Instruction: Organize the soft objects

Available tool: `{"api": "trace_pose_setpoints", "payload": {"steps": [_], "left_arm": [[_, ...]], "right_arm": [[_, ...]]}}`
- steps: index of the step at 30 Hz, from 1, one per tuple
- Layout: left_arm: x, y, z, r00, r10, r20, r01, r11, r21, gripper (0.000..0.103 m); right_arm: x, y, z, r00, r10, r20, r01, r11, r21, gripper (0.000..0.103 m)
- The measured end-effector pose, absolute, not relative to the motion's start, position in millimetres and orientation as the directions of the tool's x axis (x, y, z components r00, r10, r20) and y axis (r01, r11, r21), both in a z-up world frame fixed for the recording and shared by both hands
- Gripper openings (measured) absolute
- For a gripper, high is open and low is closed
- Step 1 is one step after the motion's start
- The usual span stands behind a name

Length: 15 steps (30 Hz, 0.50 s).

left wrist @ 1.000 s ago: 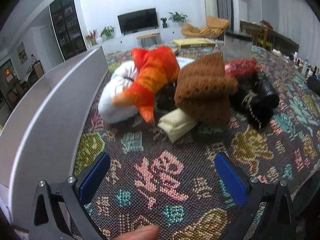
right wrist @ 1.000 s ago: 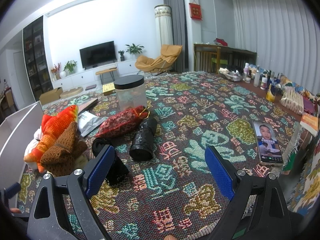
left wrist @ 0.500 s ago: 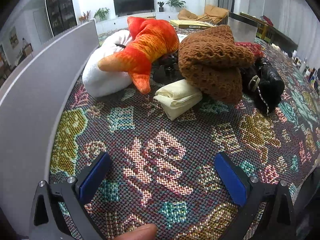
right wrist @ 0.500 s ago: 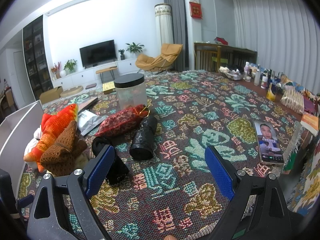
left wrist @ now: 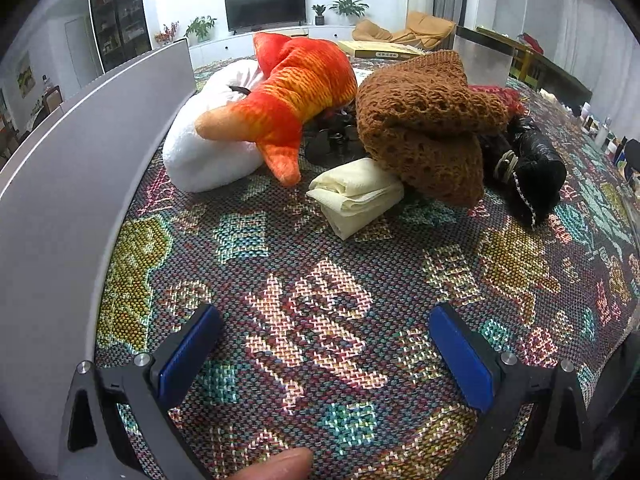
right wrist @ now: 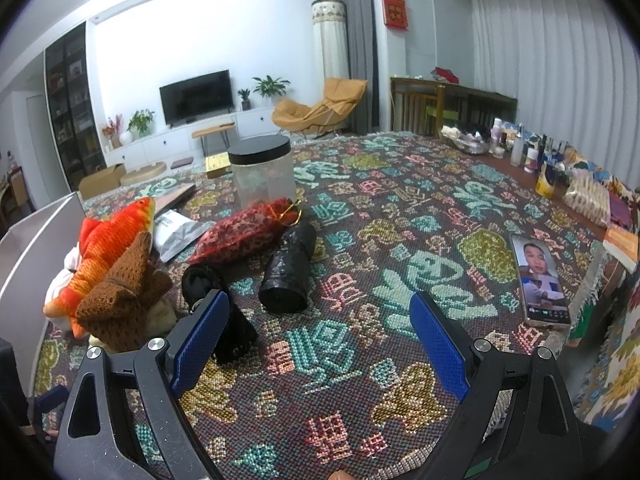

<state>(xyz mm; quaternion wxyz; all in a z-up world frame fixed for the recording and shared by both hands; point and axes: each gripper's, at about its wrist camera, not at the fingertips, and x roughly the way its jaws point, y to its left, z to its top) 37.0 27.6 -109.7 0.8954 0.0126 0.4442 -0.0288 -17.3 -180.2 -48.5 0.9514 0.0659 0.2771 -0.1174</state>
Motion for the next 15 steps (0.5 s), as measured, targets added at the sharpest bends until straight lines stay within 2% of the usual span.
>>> {"api": "trace_pose_setpoints", "payload": {"steps": [15], "left_arm": [[40.0, 27.7, -108.6, 0.586, -0.046, -0.809, 0.072, 0.997, -0.004, 0.103]], "right_arm": [[-16.6, -182.6, -48.6, 0.817, -0.181, -0.547, 0.264, 0.961, 0.076, 0.093]]}}
